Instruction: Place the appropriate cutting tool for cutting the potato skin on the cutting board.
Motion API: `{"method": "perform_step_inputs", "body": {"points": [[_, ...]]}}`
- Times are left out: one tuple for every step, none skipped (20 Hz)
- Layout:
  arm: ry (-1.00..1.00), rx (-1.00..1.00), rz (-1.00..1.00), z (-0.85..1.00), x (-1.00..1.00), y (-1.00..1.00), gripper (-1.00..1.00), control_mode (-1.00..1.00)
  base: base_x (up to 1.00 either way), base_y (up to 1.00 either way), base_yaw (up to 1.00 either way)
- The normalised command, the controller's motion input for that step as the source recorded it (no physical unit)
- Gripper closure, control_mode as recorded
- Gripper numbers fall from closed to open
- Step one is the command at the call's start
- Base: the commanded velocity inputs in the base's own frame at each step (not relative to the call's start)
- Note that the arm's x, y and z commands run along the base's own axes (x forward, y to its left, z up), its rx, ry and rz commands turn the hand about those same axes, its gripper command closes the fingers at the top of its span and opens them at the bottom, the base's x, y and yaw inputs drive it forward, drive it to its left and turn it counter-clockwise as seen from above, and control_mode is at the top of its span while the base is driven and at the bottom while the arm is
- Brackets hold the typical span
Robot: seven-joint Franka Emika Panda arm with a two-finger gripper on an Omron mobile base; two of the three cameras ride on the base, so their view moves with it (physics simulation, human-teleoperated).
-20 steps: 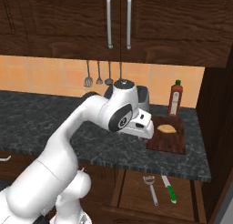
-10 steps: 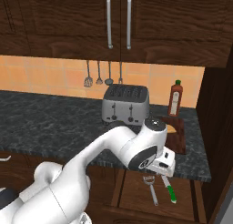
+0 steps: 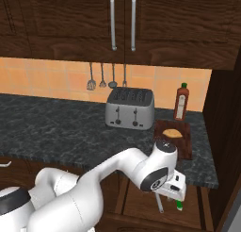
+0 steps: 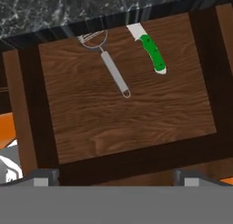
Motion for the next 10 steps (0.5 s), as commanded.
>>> {"method": "perform_step_inputs", "body": {"points": [[0.0, 0.0, 0.0, -0.6, -0.06, -0.25, -1.0, -1.0, 0.0, 0.0, 0.0], [0.0, 0.0, 0.0, -0.51, -0.08, -0.17, -1.0, -1.0, 0.0, 0.0, 0.0], [0.0, 0.0, 0.01, -0.46, 0.0, -0.24, -1.0, -1.0, 0.0, 0.0, 0.0], [0.0, 0.04, 0.03, -0.43, 0.0, -0.25, -1.0, -1.0, 0.0, 0.0, 0.0], [0.0, 0.01, 0.05, -0.44, 0.0, -0.14, -1.0, -1.0, 0.0, 0.0, 0.0], [-0.01, 0.0, 0.05, -0.44, -0.16, -0.09, -1.0, -1.0, 0.0, 0.0, 0.0], [-0.04, 0.0, 0.02, -0.47, -0.23, 0.0, -1.0, -1.0, 0.0, 0.0, 0.0], [-0.07, 0.0, 0.01, -0.49, -0.34, 0.0, -1.0, -1.0, 0.0, 0.0, 0.0], [-0.08, 0.0, 0.0, -0.48, -0.31, 0.0, -1.0, -1.0, 0.0, 0.0, 0.0], [-0.04, 0.0, 0.0, -0.44, -0.25, 0.0, -1.0, -1.0, 0.0, 0.0, 0.0]]}}
